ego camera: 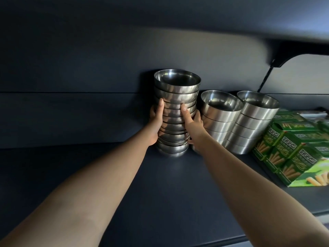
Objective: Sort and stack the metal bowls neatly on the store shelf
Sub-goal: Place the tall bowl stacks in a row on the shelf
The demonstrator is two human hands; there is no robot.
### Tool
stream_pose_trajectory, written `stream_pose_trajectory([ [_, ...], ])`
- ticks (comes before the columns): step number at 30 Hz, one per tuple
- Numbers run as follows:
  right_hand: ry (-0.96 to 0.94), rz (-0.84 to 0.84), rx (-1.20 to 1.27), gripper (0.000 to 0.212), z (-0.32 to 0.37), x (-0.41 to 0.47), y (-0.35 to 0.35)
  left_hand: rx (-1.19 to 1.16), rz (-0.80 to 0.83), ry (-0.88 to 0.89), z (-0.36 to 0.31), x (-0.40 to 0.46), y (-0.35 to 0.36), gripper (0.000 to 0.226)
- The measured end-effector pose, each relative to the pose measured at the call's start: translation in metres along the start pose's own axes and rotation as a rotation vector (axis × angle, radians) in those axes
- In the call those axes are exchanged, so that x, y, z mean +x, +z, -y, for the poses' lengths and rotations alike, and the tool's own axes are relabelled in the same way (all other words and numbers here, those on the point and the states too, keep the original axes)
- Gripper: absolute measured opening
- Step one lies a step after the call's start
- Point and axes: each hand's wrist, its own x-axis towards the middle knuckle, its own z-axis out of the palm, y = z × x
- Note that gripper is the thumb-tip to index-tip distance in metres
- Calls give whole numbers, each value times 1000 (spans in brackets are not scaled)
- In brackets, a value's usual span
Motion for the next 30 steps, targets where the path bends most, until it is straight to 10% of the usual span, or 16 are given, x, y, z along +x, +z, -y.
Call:
stream_pose_trajectory([
  [12,67,78,196,141,-33,12,6,-82,139,53,3,-6,-10,105],
  [19,190,125,218,82,-44,-3,3,-154,130,-140,12,-11,-13,86],
  [30,246,118,138,87,-44,1,5,-79,-21,-368,34,-22,1,64],
])
